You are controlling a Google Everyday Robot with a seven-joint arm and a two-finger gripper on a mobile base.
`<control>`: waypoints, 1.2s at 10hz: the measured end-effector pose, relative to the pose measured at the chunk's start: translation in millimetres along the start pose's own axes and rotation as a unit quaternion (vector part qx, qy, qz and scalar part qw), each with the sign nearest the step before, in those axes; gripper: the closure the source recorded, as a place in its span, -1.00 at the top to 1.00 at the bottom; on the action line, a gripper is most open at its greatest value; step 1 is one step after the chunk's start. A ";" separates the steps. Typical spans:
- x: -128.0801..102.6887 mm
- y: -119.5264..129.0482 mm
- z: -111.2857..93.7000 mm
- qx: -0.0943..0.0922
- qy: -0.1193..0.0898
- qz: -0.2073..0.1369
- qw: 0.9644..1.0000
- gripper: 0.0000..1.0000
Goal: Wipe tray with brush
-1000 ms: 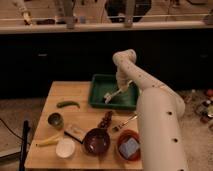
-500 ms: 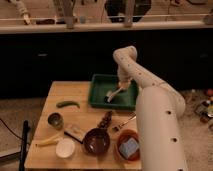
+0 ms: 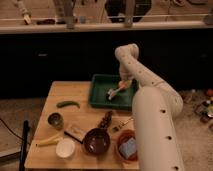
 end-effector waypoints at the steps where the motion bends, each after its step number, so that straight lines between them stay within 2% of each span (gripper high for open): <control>1: 1.5 -0.4 0.7 0.000 -0.001 0.003 1.000 -1.00; 4: 9.5 -6.4 10.3 0.000 -0.004 0.013 1.000 -1.00; 7: 8.3 -20.1 19.0 0.001 -0.017 0.005 1.000 -1.00; 10: -14.7 -29.6 22.9 -0.001 -0.050 -0.033 0.998 -1.00; 12: -34.1 -26.0 22.1 -0.006 -0.073 -0.064 0.995 -1.00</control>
